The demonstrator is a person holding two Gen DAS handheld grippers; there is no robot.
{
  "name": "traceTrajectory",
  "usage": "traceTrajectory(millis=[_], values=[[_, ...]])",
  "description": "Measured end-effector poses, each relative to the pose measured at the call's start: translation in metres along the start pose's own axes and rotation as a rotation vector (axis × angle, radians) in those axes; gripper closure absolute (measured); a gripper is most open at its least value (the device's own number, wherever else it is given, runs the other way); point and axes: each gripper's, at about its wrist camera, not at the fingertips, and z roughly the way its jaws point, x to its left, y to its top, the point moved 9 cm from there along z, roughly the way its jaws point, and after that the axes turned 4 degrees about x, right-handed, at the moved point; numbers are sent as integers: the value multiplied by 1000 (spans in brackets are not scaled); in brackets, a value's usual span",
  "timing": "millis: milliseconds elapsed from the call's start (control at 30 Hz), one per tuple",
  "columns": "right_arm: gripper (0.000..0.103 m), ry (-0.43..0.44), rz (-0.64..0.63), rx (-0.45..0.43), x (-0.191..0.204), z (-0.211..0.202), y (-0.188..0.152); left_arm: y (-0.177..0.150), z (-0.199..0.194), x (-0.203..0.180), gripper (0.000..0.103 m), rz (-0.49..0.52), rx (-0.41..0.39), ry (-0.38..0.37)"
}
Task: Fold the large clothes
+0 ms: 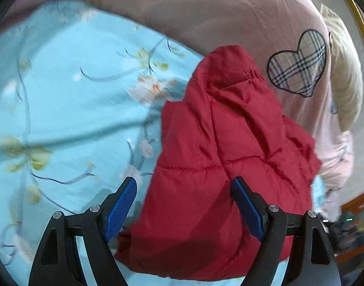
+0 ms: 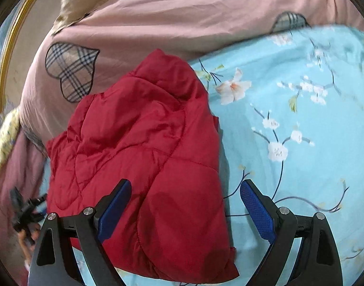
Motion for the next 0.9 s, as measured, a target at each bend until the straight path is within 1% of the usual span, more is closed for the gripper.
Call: traceTrajectory(millis=[33,100,200,267,367,433,533,567,600,633,667,700,733,767,833,900], values=[[9,24,21,5,-3,2,0,0,6,2,21,-28,25,-53],[9,82,73,18,-9,7,-1,0,14,8,20,-68,55,-109],[8,159,152,60,-18,21,-3,2,24,14,18,-102,82,-160],[8,183,190,84,-23,30,-5,4,33,15,17,-122,105,-211],[8,217,221,107,-24,43,-6,8,45,15,13,-146,123,-248],[8,243,226,110,-21,48,-5,9,53,14,11,-149,132,-253],[9,268,223,126,-14,57,-4,13,66,12,11,-156,144,-252],[11,278,223,133,-12,59,-5,14,68,11,13,-156,142,-251],[12,292,223,146,-7,62,-6,15,69,9,22,-143,136,-250],[23,312,225,155,-3,65,-7,14,66,6,30,-122,133,-246],[29,322,232,160,0,67,-7,14,65,4,34,-104,129,-234],[33,316,231,155,1,66,-7,13,63,1,41,-91,126,-229],[40,315,223,152,3,65,-6,13,60,-2,47,-70,118,-217],[43,315,219,148,5,63,-7,12,58,-4,50,-60,114,-211],[56,318,213,137,10,56,-7,11,51,-10,56,-29,100,-192],[63,314,201,127,16,46,-8,9,43,-18,59,-4,88,-177]])
